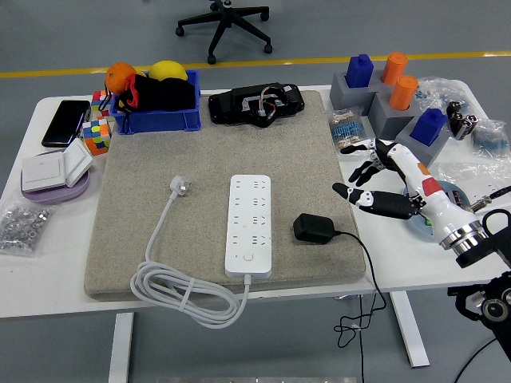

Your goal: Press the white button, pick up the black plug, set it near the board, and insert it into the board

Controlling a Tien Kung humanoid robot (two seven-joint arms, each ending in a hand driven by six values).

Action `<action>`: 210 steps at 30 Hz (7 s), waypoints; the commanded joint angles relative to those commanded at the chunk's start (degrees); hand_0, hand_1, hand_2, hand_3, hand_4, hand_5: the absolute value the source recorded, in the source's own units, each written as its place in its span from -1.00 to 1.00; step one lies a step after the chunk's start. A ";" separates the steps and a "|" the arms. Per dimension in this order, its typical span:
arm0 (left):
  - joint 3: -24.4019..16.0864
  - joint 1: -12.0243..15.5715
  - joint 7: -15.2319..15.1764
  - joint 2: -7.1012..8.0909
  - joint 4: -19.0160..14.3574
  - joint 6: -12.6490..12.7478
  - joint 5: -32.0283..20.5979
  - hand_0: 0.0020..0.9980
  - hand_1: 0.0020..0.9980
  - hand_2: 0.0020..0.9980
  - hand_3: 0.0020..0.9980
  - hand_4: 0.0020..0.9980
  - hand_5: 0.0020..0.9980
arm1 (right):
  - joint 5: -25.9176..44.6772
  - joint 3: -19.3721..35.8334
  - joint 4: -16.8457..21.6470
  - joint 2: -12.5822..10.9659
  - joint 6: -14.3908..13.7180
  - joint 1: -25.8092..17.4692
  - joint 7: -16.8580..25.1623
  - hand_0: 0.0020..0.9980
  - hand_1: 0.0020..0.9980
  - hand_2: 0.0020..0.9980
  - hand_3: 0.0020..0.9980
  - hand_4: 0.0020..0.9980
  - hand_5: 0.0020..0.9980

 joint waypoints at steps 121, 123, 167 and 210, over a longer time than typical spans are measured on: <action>-0.47 -0.05 0.07 0.46 0.00 0.16 0.11 -0.06 -0.01 0.00 0.15 0.13 -0.46 | -7.80 -34.08 -27.78 1.92 -7.29 17.97 -0.88 -1.00 -1.00 -0.82 0.25 -0.58 -1.00; -0.37 -0.07 0.11 0.48 0.00 0.12 0.10 -0.06 -0.01 0.00 0.15 0.13 -0.46 | -7.85 -33.91 -27.42 1.77 -7.28 17.89 -0.91 -1.00 -1.00 -0.82 0.25 -0.58 -1.00; -0.68 -0.09 -0.06 0.08 0.00 0.25 -0.45 -0.07 -0.01 0.00 0.15 0.13 -0.45 | -7.26 -0.32 -12.45 0.97 -11.91 5.39 6.03 0.64 0.62 0.55 0.57 0.88 -0.50; -0.47 -0.11 -0.09 0.03 0.00 0.25 -0.52 -0.07 -0.01 0.00 0.15 0.12 -0.44 | -6.38 -12.77 -33.66 3.49 -14.11 9.49 9.16 0.45 0.41 0.39 0.32 0.84 -0.62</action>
